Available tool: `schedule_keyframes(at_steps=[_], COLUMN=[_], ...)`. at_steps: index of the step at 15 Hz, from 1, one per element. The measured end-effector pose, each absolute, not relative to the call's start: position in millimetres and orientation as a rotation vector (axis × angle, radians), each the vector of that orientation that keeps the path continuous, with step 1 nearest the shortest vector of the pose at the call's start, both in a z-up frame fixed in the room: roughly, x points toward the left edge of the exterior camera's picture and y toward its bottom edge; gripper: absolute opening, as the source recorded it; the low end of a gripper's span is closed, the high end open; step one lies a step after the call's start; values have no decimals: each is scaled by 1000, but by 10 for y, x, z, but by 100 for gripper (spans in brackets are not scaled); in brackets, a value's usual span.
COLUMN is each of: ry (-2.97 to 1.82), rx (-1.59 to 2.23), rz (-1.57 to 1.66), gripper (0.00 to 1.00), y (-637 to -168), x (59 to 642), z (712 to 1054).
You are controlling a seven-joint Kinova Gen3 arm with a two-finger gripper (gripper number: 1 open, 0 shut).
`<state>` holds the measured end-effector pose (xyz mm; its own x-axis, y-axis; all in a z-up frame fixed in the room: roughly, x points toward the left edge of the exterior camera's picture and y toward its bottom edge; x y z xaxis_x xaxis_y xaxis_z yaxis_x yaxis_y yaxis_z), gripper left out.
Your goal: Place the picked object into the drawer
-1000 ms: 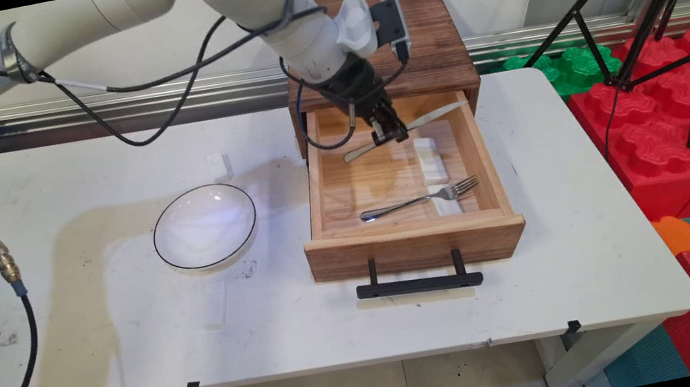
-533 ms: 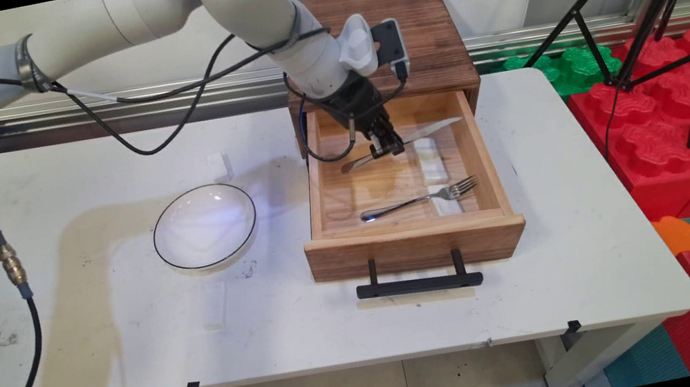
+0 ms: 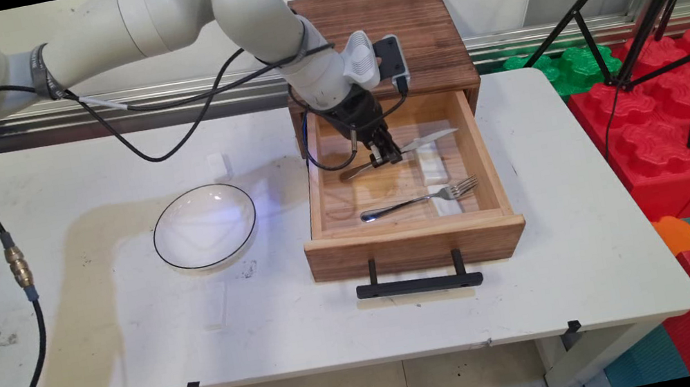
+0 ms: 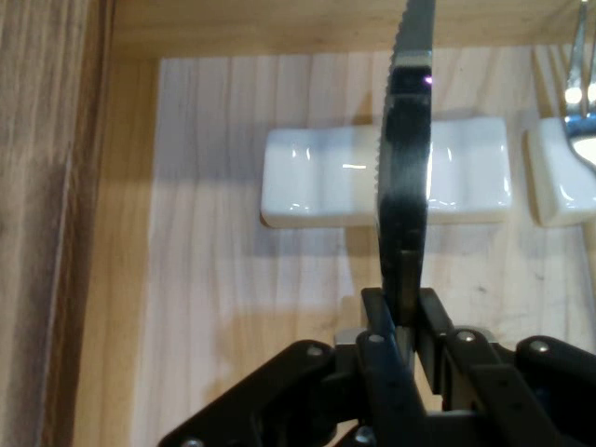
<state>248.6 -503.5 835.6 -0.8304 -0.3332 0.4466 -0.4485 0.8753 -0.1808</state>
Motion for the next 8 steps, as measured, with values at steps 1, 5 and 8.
schedule_keyframes(at_steps=[1, 5, 8], ry=[-2639, -2644, -2643], rx=[578, 584, 587], rz=[391, 389, 392], gripper=[0, 0, 100], y=[-5045, -5091, -5127], x=[2489, 2498, 2498], z=[8330, 8246, 8207])
